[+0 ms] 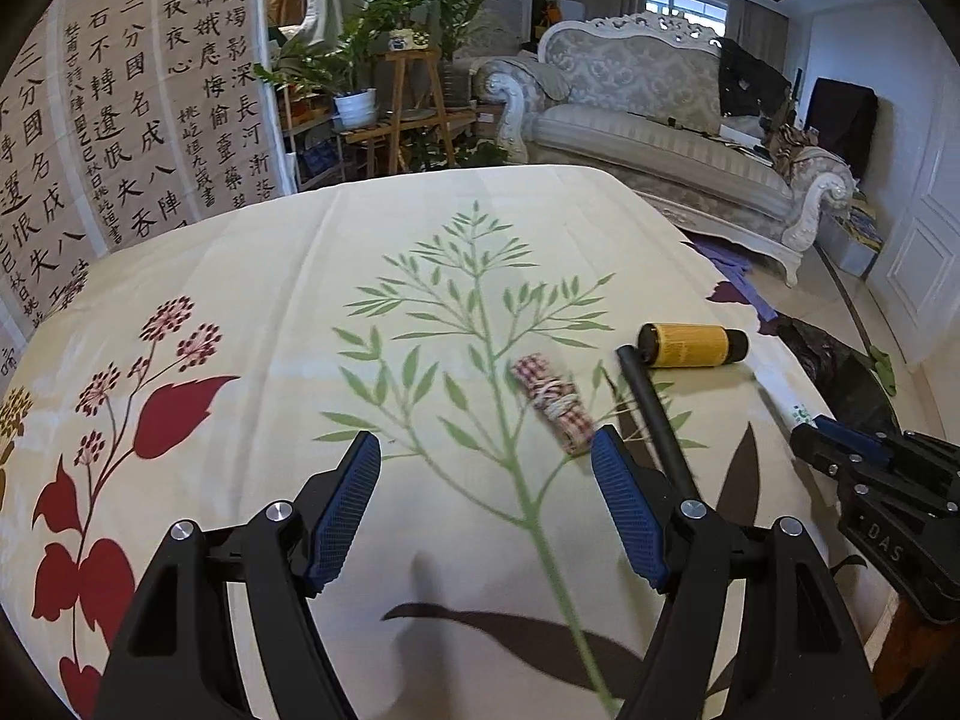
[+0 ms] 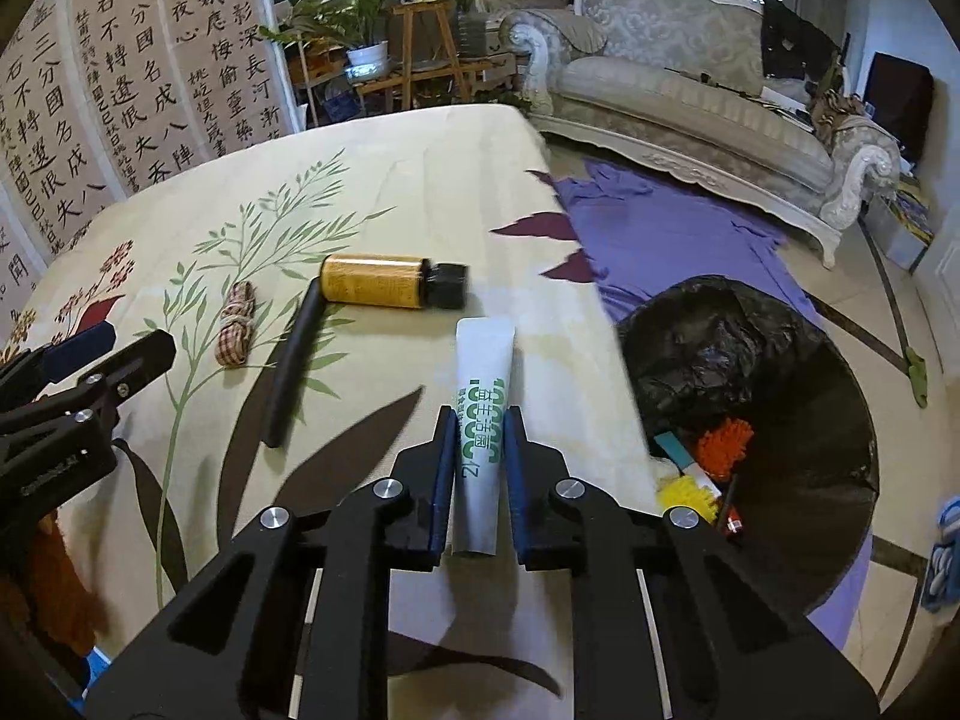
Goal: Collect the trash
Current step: 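Grasp the green-printed white tube with the right tool while the left tool grasps the checkered ribbon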
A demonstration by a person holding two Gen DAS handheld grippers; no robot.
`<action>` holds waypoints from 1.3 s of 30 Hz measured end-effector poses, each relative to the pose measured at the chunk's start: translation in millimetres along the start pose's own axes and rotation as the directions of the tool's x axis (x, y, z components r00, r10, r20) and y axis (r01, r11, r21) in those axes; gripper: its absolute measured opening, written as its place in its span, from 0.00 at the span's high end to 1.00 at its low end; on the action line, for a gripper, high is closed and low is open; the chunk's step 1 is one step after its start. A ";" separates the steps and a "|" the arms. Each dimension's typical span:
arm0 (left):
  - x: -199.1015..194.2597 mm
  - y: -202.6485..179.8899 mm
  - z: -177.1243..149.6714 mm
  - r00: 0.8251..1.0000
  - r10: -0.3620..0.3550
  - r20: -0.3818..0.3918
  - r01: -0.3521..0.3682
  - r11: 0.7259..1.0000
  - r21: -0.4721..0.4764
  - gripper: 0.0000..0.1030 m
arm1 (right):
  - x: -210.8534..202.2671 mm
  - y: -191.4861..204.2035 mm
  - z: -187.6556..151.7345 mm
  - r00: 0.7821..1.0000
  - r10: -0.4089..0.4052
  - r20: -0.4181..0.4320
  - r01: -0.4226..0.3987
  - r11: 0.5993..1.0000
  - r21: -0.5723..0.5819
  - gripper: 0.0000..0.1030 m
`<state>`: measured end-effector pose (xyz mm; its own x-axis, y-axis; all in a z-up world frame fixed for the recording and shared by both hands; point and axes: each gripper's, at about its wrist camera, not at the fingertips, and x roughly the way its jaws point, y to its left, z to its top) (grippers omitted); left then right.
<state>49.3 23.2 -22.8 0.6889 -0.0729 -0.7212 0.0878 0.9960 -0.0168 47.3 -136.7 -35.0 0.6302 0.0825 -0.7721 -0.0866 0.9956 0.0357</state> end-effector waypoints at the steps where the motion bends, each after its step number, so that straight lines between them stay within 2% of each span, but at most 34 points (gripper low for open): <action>1: 1.2 -2.1 0.7 1.000 -0.001 -0.002 0.001 1.000 0.004 0.31 | -1.1 -3.1 0.4 1.000 -0.002 0.004 0.001 1.000 0.006 0.85; 10: 22.8 -15.4 17.6 0.999 0.002 -0.032 -0.002 1.000 0.019 0.32 | -2.6 -27.0 6.6 0.999 0.004 0.033 -0.006 0.999 0.053 0.85; 15: 36.9 -18.3 19.5 0.997 0.000 -0.076 0.003 0.999 0.043 0.48 | -0.4 -32.8 8.5 0.999 0.014 0.036 -0.016 0.998 0.066 0.85; 17: 39.2 -18.7 17.3 0.996 -0.010 -0.089 0.014 0.999 0.044 0.59 | -0.3 -33.8 8.0 0.999 0.017 0.036 -0.019 0.998 0.067 0.85; 18: 39.8 -17.6 15.6 0.995 -0.033 -0.096 0.037 0.999 0.040 0.63 | -0.3 -34.2 7.9 0.999 0.018 0.036 -0.020 0.998 0.067 0.85; 20: 38.6 -16.1 13.6 0.992 -0.077 -0.100 0.081 0.996 0.031 0.77 | -0.6 -35.1 7.4 0.999 0.020 0.037 -0.023 0.997 0.069 0.85; 24: 33.8 -19.2 9.7 0.993 -0.079 -0.087 0.084 0.994 0.062 0.80 | -1.9 -34.7 6.9 0.999 0.021 0.041 -0.024 0.997 0.073 0.85; 39: 3.2 -12.0 -5.9 0.996 -0.079 -0.045 0.081 0.995 0.053 0.81 | -19.2 -31.4 -4.8 0.998 0.018 0.065 -0.023 0.997 0.072 0.85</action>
<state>46.2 11.4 -29.0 0.6470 -0.1486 -0.7478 0.1815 0.9826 -0.0381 34.2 -169.7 -24.3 0.6776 0.1034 -0.7281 -0.0454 0.9941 0.0989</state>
